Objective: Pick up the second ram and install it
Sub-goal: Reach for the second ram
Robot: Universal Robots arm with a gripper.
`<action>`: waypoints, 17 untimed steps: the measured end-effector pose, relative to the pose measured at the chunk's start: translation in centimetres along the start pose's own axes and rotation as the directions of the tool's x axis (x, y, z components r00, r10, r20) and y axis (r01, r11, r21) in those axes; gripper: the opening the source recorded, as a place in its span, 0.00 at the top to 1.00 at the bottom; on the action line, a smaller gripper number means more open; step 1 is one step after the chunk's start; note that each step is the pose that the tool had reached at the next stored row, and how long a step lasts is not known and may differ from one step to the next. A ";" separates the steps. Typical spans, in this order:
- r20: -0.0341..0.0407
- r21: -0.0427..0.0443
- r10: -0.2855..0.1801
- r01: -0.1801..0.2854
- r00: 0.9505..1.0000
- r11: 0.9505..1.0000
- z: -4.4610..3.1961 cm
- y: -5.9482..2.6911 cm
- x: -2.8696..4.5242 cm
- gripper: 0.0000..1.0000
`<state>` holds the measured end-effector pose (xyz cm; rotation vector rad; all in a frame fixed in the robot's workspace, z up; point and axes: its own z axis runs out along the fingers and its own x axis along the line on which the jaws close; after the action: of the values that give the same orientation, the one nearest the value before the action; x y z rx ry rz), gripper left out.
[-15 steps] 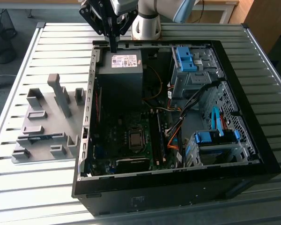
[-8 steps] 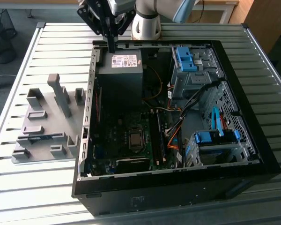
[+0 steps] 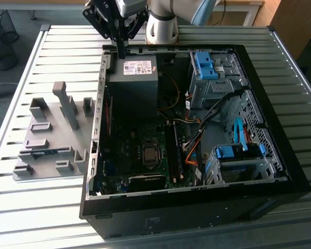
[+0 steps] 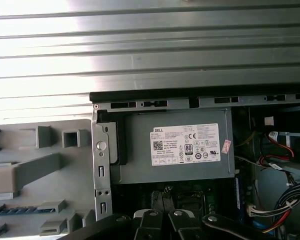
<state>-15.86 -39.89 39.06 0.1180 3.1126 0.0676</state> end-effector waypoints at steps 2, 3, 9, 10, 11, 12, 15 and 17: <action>0.000 0.000 0.000 0.000 1.000 1.000 0.00 -0.01 0.10 0.90; 0.000 0.000 0.000 0.000 1.000 1.000 0.00 -0.01 0.15 0.90; 0.000 0.000 0.000 0.000 1.000 1.000 0.01 -0.04 0.46 0.90; 0.000 0.000 0.000 0.000 1.000 1.000 0.01 -0.04 0.52 0.90; 0.000 0.000 0.000 0.000 1.000 1.000 0.01 -0.05 0.57 0.90; 0.000 0.000 0.000 0.000 1.000 1.000 0.01 -0.05 0.64 0.90; 0.000 0.000 0.000 0.000 1.000 1.000 0.02 -0.06 0.80 0.90; 0.000 0.000 0.000 0.000 1.000 1.000 0.02 -0.07 0.92 0.90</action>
<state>-16.79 -39.89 39.01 0.1181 3.1126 0.0677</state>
